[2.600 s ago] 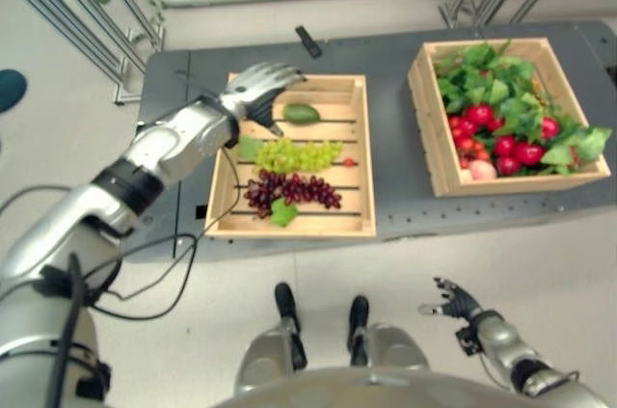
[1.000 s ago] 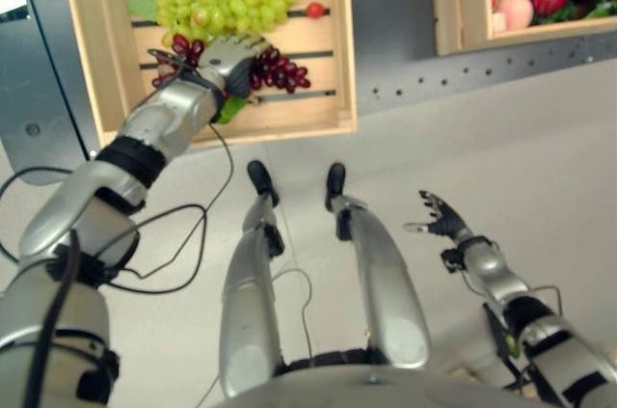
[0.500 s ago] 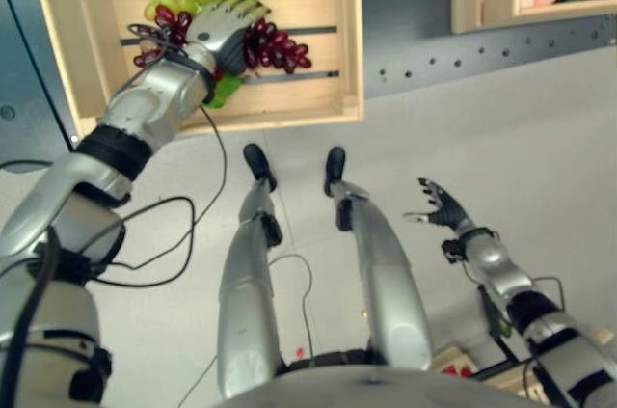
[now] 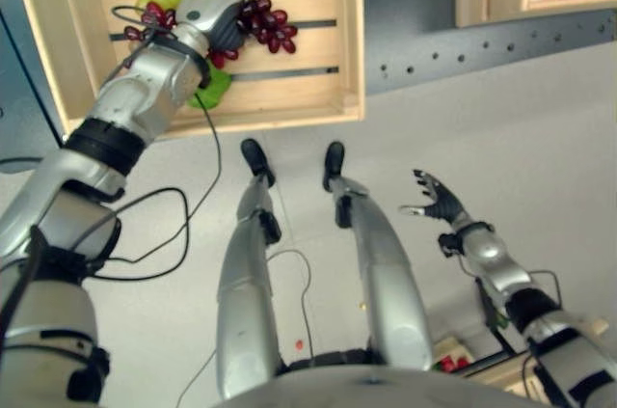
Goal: Pick up the fruits from the basket on one side to the basket on the other side
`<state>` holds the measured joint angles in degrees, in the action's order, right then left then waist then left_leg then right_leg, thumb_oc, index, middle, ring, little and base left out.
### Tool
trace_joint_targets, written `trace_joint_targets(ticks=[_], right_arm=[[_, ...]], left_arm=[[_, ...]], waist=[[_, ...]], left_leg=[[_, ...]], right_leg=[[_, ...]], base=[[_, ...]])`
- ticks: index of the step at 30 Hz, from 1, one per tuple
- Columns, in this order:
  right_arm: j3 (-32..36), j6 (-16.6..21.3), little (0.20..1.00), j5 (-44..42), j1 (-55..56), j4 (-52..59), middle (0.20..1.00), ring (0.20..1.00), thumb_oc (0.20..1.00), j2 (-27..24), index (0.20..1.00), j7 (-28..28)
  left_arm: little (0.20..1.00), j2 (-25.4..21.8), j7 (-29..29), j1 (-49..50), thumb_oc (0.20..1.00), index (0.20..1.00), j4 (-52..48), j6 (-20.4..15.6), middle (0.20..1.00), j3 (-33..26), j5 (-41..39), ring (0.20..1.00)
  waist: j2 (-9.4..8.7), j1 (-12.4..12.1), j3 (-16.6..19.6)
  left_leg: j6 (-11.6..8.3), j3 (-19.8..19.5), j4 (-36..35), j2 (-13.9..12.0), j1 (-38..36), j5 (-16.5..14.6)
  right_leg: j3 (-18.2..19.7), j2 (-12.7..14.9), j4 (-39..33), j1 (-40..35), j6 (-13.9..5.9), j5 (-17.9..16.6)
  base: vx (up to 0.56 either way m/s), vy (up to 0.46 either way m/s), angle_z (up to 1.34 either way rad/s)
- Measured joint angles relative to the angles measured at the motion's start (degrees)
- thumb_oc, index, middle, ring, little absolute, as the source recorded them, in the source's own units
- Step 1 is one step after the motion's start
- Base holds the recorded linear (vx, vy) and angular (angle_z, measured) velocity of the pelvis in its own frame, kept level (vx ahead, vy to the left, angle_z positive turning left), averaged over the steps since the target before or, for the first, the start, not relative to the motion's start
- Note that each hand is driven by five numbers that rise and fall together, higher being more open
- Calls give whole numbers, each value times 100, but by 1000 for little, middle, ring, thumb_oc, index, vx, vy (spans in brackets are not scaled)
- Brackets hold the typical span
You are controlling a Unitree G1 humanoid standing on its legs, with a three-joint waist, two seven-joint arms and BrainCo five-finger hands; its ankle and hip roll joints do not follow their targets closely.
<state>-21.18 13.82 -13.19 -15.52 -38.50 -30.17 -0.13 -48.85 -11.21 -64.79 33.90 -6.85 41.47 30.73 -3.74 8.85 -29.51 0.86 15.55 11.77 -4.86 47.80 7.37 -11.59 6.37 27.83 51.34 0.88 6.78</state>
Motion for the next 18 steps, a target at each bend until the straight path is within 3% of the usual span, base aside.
trace_joint_targets(ticks=[9,15,18], right_arm=[[1,2,1000,0,0,37,1000,1000,1000,-1,1000,1],[31,33,1000,0,-3,243,1000,1000,1000,13,1000,2],[53,98,1000,4,0,225,1000,1000,1000,6,1000,5]], left_arm=[[200,-91,0,88,200,200,-190,-1,200,-89,-2,200],[200,-98,72,915,200,200,-667,7,200,-1021,-459,200],[200,-196,131,2072,200,200,-1080,-34,200,-1676,-796,200]], waist=[[-1,-3,1],[-4,65,1],[-4,12,-18]], left_leg=[[0,-2,30,2,61,0],[-12,-21,81,-12,50,-9],[-42,-11,-45,21,-326,-4]], right_leg=[[0,-10,1,50,23,-18],[1,-14,47,35,52,-36],[-9,2,5,-276,51,-35]], base=[[0,0,0],[-4,3,-1],[-5,6,-8]])
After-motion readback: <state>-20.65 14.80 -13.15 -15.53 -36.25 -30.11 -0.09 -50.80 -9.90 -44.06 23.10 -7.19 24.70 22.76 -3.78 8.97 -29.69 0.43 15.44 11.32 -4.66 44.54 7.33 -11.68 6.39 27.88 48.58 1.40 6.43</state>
